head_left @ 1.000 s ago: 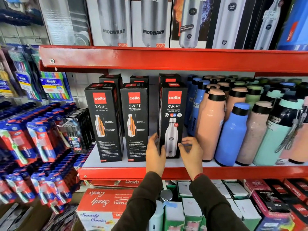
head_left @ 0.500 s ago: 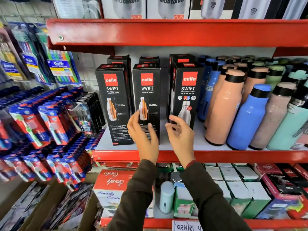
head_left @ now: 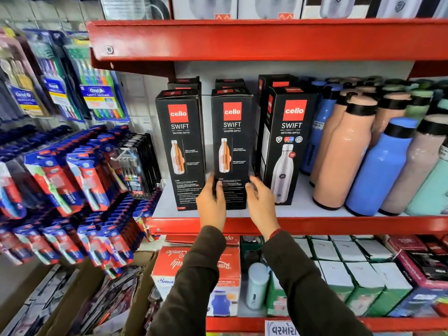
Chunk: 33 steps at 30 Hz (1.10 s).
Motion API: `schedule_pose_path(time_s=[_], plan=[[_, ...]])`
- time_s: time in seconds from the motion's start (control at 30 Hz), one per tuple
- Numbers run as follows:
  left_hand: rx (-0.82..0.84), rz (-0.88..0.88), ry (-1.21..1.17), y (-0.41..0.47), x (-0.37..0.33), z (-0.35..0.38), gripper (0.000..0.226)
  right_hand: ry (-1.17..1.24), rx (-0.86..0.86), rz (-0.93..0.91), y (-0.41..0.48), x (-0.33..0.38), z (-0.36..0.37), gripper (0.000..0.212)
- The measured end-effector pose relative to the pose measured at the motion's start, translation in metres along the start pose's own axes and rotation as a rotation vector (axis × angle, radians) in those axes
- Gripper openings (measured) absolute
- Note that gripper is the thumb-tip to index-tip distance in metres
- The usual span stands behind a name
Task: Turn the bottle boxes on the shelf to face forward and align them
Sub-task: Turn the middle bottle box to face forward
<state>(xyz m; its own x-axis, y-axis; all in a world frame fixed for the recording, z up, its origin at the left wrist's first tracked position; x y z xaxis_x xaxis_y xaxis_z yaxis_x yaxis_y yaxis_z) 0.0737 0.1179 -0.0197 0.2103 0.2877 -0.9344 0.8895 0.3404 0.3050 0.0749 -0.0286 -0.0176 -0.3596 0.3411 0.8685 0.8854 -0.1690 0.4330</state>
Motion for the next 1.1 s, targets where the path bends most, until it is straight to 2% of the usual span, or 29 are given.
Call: schedule_pose_path(time_s=[0.17,0.27,0.4,0.5,0.6,0.73,0.83,0.97,1.1], plan=[[0.042,0.031,-0.095,0.002,-0.005,-0.003,0.038,0.040,0.013,0.028,-0.004,0.000,-0.001,0.042],[0.023,0.042,-0.189,0.001,-0.007,-0.005,0.033,0.041,0.033,0.023,-0.002,0.000,-0.003,0.054],[-0.005,-0.010,-0.370,-0.007,-0.007,-0.005,0.045,0.005,0.023,-0.012,0.002,0.010,-0.006,0.070],[-0.035,-0.019,-0.414,-0.013,-0.009,-0.007,0.041,-0.039,-0.005,-0.028,0.005,0.016,-0.007,0.079],[-0.042,-0.013,-0.414,-0.015,-0.009,-0.008,0.040,-0.064,-0.040,-0.038,0.006,0.016,-0.008,0.079],[-0.061,0.083,-0.284,-0.016,-0.017,-0.011,0.036,-0.042,-0.044,-0.027,0.007,0.015,-0.010,0.080],[-0.050,0.133,-0.191,-0.008,-0.017,-0.011,0.040,-0.006,-0.008,-0.031,0.008,0.015,-0.010,0.080],[0.024,0.123,-0.104,0.007,-0.010,-0.009,0.041,0.020,0.075,-0.034,0.009,0.013,-0.009,0.096],[0.068,0.081,-0.164,0.012,0.002,-0.009,0.038,-0.045,0.176,-0.062,0.009,0.017,-0.007,0.103]])
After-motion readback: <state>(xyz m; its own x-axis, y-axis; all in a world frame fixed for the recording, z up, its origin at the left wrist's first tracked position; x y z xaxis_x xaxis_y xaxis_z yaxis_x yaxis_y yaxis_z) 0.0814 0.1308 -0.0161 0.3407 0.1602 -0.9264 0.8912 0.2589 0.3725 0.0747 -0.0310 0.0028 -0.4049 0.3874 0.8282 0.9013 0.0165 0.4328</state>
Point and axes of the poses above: each hand's wrist, its own y-axis towards the middle knuckle, its own z-axis out of the palm, x = y × z, the point moved 6 cm from there along y, towards the middle knuckle, and after that the axes turned 5 degrees about -z, right-handed, at the moved point
